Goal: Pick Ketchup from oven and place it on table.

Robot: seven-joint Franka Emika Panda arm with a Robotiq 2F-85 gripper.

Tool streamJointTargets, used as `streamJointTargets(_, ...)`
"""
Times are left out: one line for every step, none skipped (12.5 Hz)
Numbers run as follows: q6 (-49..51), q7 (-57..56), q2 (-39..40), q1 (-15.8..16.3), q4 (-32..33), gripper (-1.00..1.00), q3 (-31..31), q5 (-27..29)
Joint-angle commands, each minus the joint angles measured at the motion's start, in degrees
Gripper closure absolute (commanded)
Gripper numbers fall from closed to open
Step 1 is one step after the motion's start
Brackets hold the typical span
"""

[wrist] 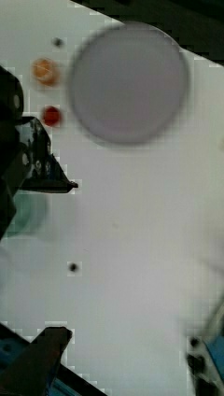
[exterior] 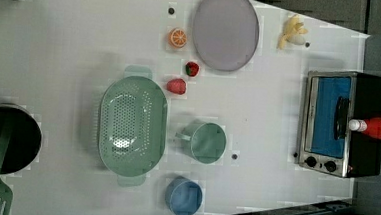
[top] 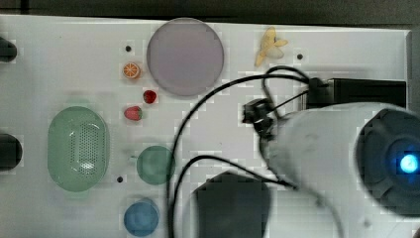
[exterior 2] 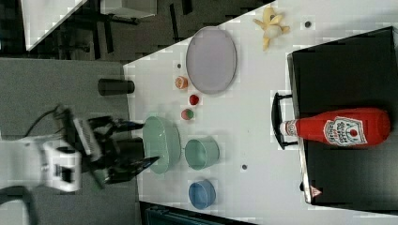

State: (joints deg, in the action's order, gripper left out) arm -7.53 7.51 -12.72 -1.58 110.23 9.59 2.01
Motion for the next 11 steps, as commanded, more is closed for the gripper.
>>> streamJointTargets(-1.8,1.4,3.3,-3.1,-0.2,-1.00,7.6,0.1)
streamJointTargets(-3.9,1.4,5.4,-3.4,-0.2,-1.00,10.9,0.1)
streamJointTargets(-5.8,1.4,6.9,-3.5,-0.2,-1.00,13.1,0.0)
streamJointTargets(-8.1,1.4,8.5,-3.7,-0.2,-1.00,15.2,0.0)
streamJointTargets(-13.1,1.4,11.0,-3.7,-0.2,-1.00,18.2,0.0)
streamJointTargets(-17.2,1.4,12.9,-3.8,-0.3,-1.00,20.2,0.0)
streamJointTargets(-20.2,1.4,14.6,-3.8,-0.4,-1.00,21.6,0.0)
streamJointTargets(-22.6,1.4,16.5,-3.8,-0.4,-1.00,23.2,0.0)
streamJointTargets(-23.1,1.4,18.0,-3.9,-0.5,-1.00,24.4,0.0)
streamJointTargets(-23.1,1.3,19.3,-4.0,-0.7,-1.00,25.3,0.0)
streamJointTargets(-23.1,1.3,20.5,-4.3,-1.1,-1.00,26.0,0.1)
